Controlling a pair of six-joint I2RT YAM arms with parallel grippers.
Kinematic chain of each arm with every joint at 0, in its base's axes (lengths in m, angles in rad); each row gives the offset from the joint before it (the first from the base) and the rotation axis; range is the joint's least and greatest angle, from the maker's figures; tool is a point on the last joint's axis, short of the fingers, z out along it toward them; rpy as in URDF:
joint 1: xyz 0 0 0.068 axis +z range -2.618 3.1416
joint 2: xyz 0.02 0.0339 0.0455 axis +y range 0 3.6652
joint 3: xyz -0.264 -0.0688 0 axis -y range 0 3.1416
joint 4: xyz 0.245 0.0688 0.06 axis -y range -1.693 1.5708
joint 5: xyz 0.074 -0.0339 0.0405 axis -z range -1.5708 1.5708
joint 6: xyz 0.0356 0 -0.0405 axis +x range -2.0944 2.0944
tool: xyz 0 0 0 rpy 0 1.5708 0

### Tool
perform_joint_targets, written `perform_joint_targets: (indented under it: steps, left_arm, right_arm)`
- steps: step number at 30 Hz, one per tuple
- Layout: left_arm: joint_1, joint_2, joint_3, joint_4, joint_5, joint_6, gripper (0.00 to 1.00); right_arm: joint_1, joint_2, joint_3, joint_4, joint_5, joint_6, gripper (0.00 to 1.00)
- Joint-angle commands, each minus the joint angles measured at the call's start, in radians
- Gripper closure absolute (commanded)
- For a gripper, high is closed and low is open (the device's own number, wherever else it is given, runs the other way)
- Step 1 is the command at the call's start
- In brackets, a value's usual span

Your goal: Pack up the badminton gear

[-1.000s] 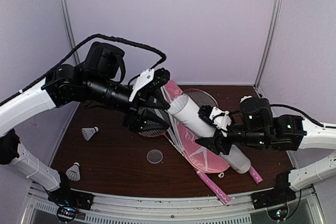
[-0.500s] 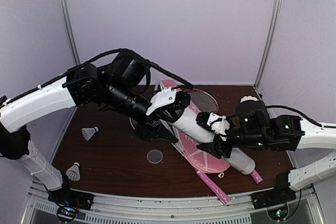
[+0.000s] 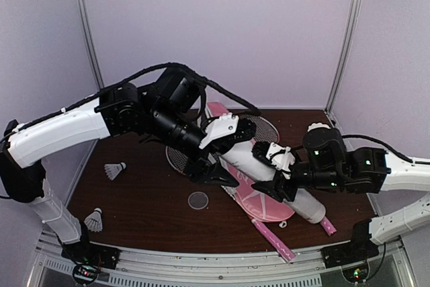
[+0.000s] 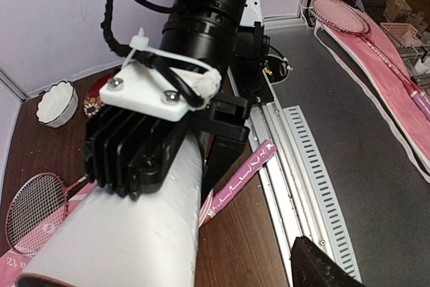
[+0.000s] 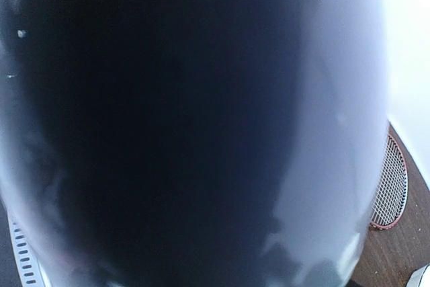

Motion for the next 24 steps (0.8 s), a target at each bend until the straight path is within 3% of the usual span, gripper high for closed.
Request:
perform_joint_targets:
  steps: [1, 5, 10, 17, 21, 24]
  left_arm:
    - [0.012, -0.083, 0.009, 0.027, -0.013, -0.03, 0.25]
    - [0.027, -0.185, -0.019, 0.017, -0.066, -0.044, 0.11]
    - [0.166, -0.333, -0.185, 0.137, -0.009, -0.187, 0.1]
    - [0.499, -0.545, -0.631, 0.587, -0.069, -0.702, 0.14]
    - [0.688, -0.605, -0.829, 0.622, -0.278, -0.916, 0.15]
    - [0.828, -0.648, -0.995, 0.651, -0.325, -1.051, 0.18]
  right_arm:
    - [0.002, -0.033, -0.014, 0.11, 0.025, 0.011, 0.62]
    - [0.003, -0.029, -0.038, 0.116, 0.036, 0.018, 0.62]
    - [0.002, -0.033, -0.053, 0.123, 0.045, 0.023, 0.62]
    - [0.003, -0.044, -0.048, 0.113, 0.06, 0.021, 0.62]
    - [0.002, -0.041, -0.049, 0.109, 0.064, 0.022, 0.62]
    - [0.003, -0.041, -0.048, 0.104, 0.063, 0.024, 0.62]
